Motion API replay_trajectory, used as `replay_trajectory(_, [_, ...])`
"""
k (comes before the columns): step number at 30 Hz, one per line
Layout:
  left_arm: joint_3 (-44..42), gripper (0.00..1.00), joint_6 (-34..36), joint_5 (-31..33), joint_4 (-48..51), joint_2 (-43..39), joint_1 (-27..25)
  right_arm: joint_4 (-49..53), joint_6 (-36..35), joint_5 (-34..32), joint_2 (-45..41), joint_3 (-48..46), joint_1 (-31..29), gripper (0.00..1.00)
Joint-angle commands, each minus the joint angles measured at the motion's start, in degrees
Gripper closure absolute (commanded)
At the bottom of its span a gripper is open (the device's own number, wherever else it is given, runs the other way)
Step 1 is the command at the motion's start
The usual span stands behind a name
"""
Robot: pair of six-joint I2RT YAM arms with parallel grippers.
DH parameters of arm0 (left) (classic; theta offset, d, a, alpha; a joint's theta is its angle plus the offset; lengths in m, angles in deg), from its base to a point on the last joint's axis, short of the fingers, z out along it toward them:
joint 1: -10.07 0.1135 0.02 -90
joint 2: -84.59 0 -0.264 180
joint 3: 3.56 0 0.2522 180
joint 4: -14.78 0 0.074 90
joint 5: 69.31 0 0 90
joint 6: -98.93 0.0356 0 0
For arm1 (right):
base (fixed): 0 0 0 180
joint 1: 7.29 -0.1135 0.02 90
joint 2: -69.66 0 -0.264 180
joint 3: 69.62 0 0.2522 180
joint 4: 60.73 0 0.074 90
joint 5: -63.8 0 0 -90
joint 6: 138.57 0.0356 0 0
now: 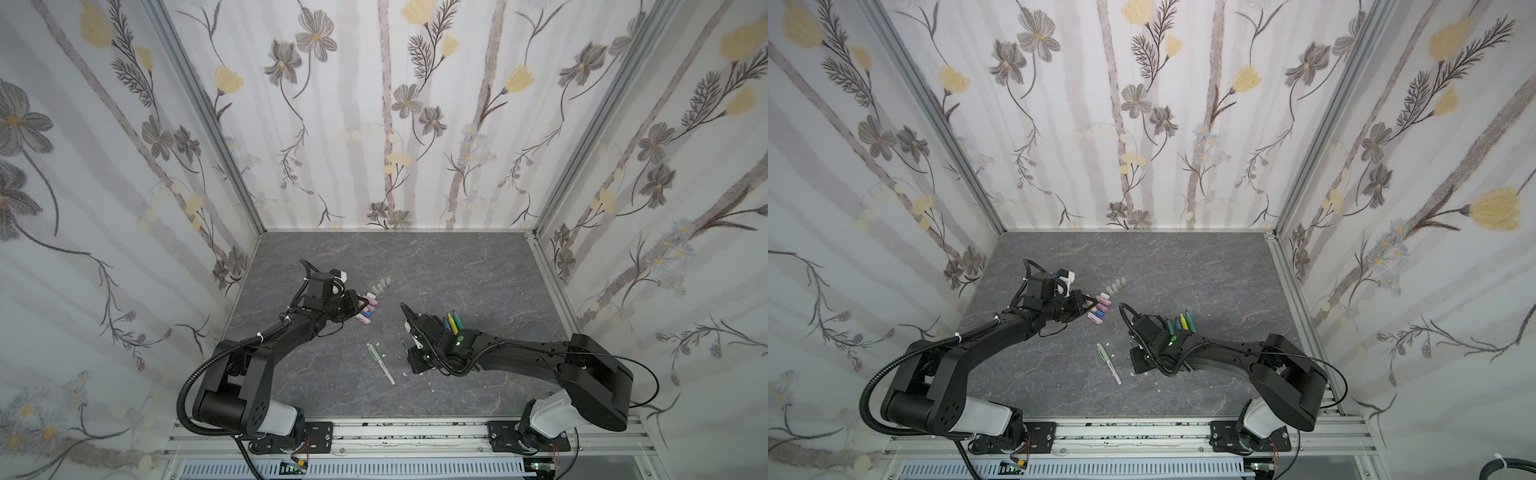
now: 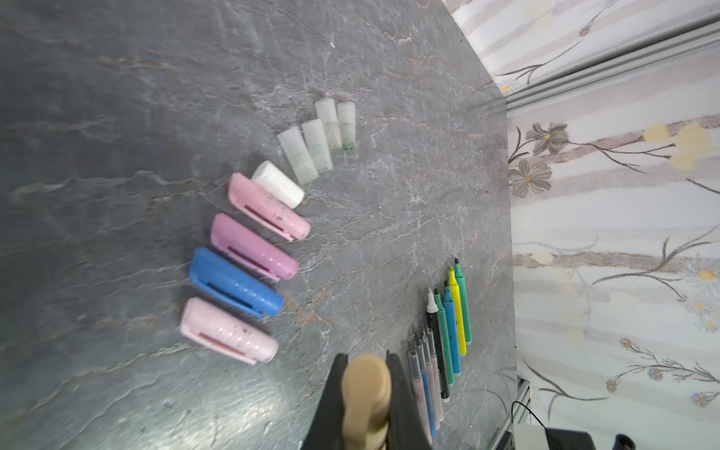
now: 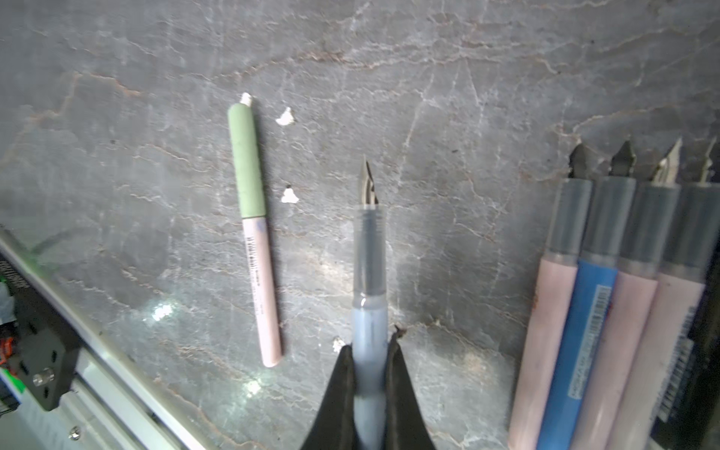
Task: Open the pen caps
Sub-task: 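Pull the beige cap off with the left gripper while the right draws the pen back, then drop the beige cap by the caps while the right sets the pen down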
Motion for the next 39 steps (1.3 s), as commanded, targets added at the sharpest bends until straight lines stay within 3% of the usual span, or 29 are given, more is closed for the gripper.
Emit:
replay_trajectory(1, [-2.7, 1.00, 1.8, 0.1, 1.1, -2.0, 1.4, 2.3, 0.6, -3.3, 1.2, 0.8, -0.1, 1.00])
replay_trajectory(9, [-10.1, 1.00, 1.2, 0.4, -0.3, -6.1, 3.6, 6.5, 0.6, -8.1, 6.0, 5.2, -0.6, 0.97])
replay_trajectory(18, [-16.2, 1.00, -4.5, 1.1, -6.6, -6.0, 3.6, 10.0, 0.9, -12.3, 8.0, 7.0, -0.9, 0.87])
replay_trajectory(27, [-16.6, 0.96, -7.3, 2.5, -8.5, -4.0, 3.5, 11.4, 1.6, -14.0, 7.9, 7.0, -1.5, 0.76])
replay_trajectory(39, [-13.8, 0.94, -9.0, 2.5, -10.6, 0.4, 2.6, 12.7, 1.4, -16.3, 6.6, 7.6, -1.5, 0.74])
